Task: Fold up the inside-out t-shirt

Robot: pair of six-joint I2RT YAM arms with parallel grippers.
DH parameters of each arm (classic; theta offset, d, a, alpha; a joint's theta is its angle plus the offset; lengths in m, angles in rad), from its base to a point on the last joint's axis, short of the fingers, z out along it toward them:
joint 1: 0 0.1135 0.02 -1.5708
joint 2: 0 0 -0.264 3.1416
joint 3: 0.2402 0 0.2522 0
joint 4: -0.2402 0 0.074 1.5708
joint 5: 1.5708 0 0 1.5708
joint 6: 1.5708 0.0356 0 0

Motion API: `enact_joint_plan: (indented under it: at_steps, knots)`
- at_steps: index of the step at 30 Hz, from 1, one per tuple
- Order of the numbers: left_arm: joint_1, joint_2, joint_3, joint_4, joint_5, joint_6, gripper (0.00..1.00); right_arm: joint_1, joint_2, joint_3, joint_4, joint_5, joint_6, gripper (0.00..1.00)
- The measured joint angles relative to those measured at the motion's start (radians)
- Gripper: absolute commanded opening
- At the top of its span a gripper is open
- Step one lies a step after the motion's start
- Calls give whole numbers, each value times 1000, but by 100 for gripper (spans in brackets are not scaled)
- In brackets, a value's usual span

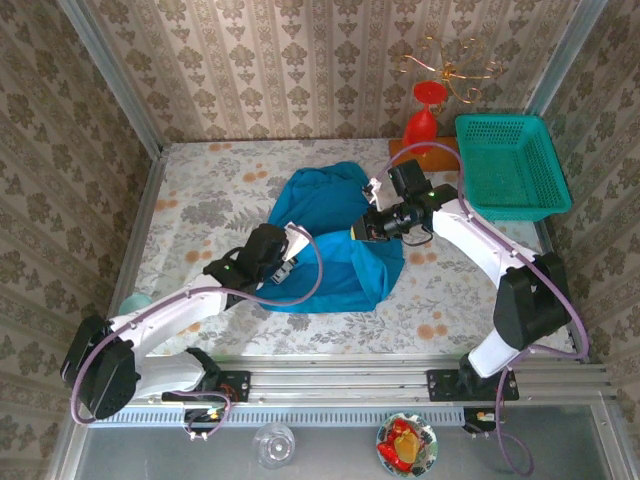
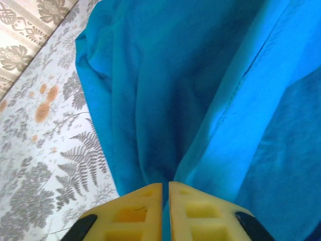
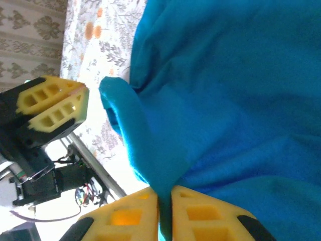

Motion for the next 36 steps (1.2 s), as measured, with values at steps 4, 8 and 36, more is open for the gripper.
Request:
enact_joint_plan:
  at_steps: [4, 8, 36]
  knots:
    - [0, 0, 32, -26, 58, 2, 0, 3, 1, -8, 13, 45, 31, 16]
    - [0, -1, 72, -34, 111, 2, 0, 13, -6, -43, 34, 103, 58, 11]
    - [48, 428, 189, -138, 255, -39, 42, 158, 6, -106, 21, 354, 100, 37]
